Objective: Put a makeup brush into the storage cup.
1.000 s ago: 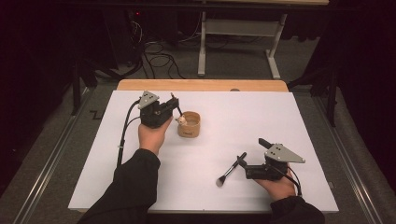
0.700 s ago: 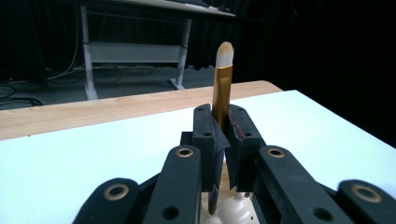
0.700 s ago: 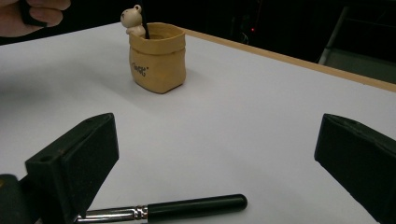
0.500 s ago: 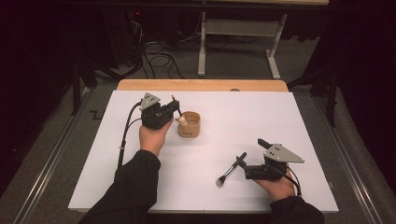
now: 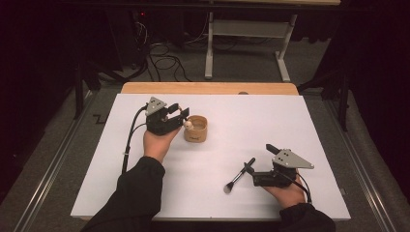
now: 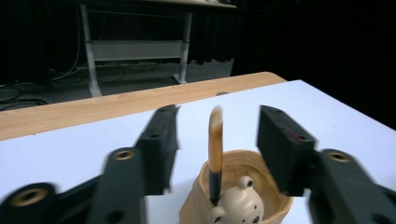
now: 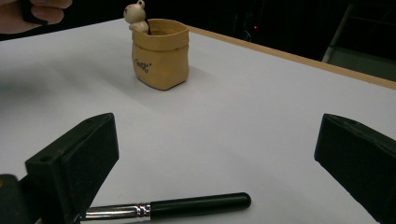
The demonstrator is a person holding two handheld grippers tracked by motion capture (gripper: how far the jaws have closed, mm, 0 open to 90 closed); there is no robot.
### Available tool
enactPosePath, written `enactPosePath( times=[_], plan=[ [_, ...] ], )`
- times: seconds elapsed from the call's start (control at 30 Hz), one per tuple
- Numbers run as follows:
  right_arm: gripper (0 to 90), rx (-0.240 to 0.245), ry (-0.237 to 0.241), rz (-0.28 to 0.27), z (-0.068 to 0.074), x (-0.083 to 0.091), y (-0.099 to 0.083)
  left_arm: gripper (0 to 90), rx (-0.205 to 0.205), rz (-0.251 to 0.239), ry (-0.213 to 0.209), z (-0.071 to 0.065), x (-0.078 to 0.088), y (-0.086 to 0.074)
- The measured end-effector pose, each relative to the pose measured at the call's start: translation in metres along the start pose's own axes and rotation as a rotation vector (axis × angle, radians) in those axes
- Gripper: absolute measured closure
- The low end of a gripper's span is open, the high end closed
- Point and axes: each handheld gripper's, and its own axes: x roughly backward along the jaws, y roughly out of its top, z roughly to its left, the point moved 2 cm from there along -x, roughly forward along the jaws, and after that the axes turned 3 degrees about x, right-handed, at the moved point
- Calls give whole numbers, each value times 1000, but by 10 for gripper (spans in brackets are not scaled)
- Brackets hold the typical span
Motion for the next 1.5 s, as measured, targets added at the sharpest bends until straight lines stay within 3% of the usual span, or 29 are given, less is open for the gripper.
enactPosePath(
  times=[0.47,0.6,0.9,1.2,1.5],
  plan=[
    [3,12,-3,-10,1,0,1,174,-11,14,31,3,32,-12],
    [3,15,-4,-10,0,1,1,160,5,15,24,4,45,-17],
    [3,15,-8,-3,0,1,1,83,-9,76,53,10,67,-26],
    [3,18,-11,-2,0,1,1,45,-30,91,36,4,93,-36],
    [3,11,-11,6,1,1,0,14,-27,100,37,3,106,-61]
  ],
)
